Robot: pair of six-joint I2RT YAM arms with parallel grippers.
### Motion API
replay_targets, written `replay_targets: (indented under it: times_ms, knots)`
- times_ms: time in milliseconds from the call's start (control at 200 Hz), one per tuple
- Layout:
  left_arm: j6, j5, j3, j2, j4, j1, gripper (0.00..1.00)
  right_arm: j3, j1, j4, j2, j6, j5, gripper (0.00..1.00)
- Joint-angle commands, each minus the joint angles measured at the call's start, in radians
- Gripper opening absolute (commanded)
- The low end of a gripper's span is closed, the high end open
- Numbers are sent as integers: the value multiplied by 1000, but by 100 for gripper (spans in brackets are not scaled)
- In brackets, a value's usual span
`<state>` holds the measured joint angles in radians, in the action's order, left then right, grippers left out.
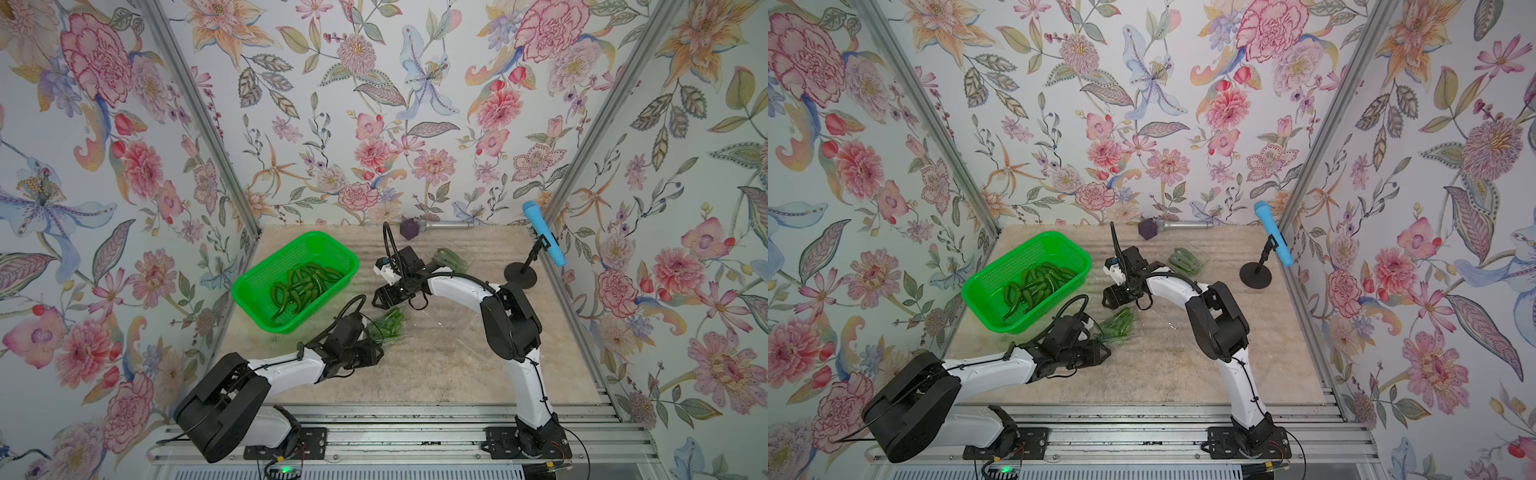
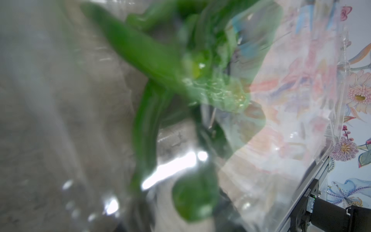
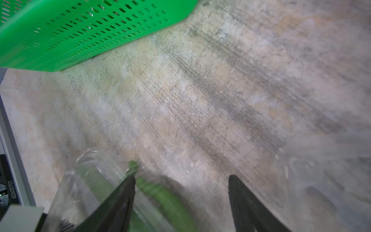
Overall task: Take small green peppers out of containers
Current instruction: Adjust the packing box at the center of the board.
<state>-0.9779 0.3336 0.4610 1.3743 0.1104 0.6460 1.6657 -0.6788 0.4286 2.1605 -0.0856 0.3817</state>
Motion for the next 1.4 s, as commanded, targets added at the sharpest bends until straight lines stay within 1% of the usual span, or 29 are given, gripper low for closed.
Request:
replay_targets:
  times_ms: [0, 155, 270, 460, 600, 681, 811, 1076, 1246, 1396]
  knots:
    - [-40, -57, -30, -36, 37, -51, 44, -59, -10, 33, -77, 20, -7, 75]
    - [-47, -70, -67, -94, 22, -124, 44, -125, -17, 25, -128, 11, -14, 75]
    - [-29, -85, -64, -119, -4, -169, 44, -172, -25, 14, -162, -4, -11, 75]
    - [-24, -61, -81, -136, 38, -243, 45, -254, -45, -13, -219, -35, -13, 76]
    - [-37, -48, -102, -157, 69, -268, 45, -290, -53, -14, -276, -53, -15, 76]
    - [-41, -10, -118, -172, 90, -276, 44, -313, -53, -26, -318, -68, -29, 77]
    - [-69, 16, -153, -217, 118, -277, 44, -320, -41, -50, -356, -74, -53, 79]
    - [-115, 5, -219, -329, 132, -285, 44, -265, -17, -61, -283, -81, -35, 80]
    - [-98, 11, -208, -299, 136, -292, 44, -235, -16, -78, -237, -94, -4, 80]
    - [-117, 28, -215, -289, 182, -292, 44, -224, -18, -89, -219, -106, 13, 80]
